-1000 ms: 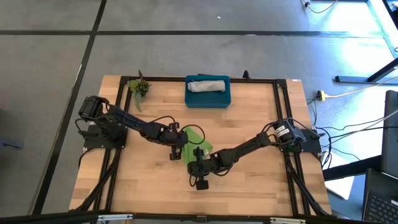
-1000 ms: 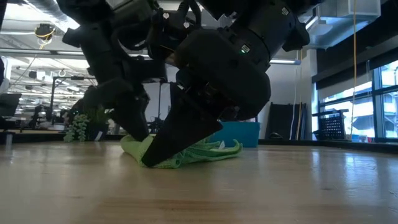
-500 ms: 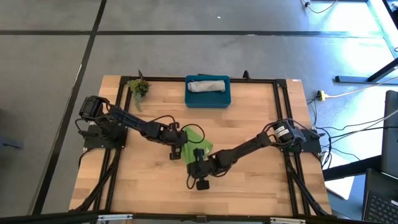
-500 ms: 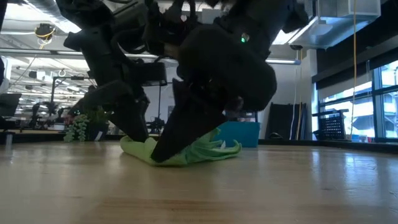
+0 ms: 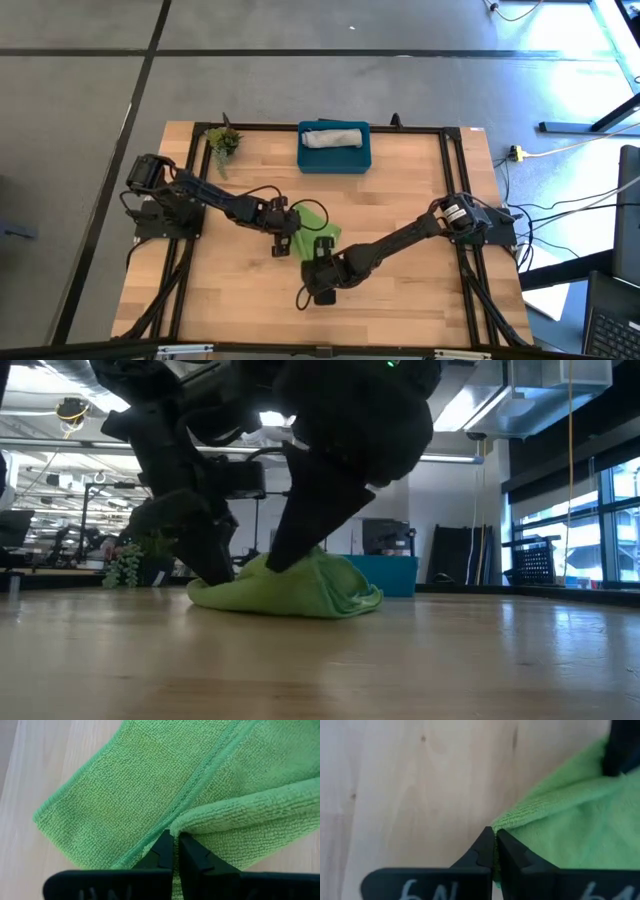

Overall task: Roll microfiber towels into tight, uniform cylinder then place into a basket
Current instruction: Roll the green microfiber cloth

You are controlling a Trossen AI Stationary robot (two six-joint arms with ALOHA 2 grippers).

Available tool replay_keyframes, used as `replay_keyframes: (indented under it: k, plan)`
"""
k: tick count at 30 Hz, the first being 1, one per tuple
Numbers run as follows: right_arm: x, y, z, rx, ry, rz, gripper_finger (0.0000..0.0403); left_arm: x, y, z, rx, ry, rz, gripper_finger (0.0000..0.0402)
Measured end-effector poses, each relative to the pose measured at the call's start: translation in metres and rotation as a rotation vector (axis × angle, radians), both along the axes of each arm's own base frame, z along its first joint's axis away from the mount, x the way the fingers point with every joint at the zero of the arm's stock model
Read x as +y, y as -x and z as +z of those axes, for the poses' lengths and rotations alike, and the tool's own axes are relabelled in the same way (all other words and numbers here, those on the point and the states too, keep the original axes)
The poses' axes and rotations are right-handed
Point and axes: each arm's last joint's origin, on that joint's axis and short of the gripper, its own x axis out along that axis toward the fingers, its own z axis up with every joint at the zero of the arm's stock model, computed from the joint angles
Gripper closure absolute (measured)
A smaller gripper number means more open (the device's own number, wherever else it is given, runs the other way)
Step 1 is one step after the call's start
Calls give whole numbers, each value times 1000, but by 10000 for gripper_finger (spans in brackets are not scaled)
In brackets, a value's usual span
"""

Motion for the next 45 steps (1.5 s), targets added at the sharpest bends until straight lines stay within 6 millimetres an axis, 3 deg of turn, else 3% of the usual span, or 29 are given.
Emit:
replay_keyframes:
  k: [14,20,26,31,45]
  plan:
    - [-8,4,0,39,48,-98,393,-17,9,-1,51,-39,6,400]
    - [-16,3,10,25,62,-114,393,-25,12,-1,63,-63,-15,400]
    - [-14,6,27,34,-73,-30,393,-26,13,-1,70,-68,-17,400]
    - [-16,2,28,37,-150,-8,393,-26,14,-1,72,-64,-22,400]
    - [-57,-22,33,-30,-345,-15,393,-35,17,-1,76,-89,-52,400]
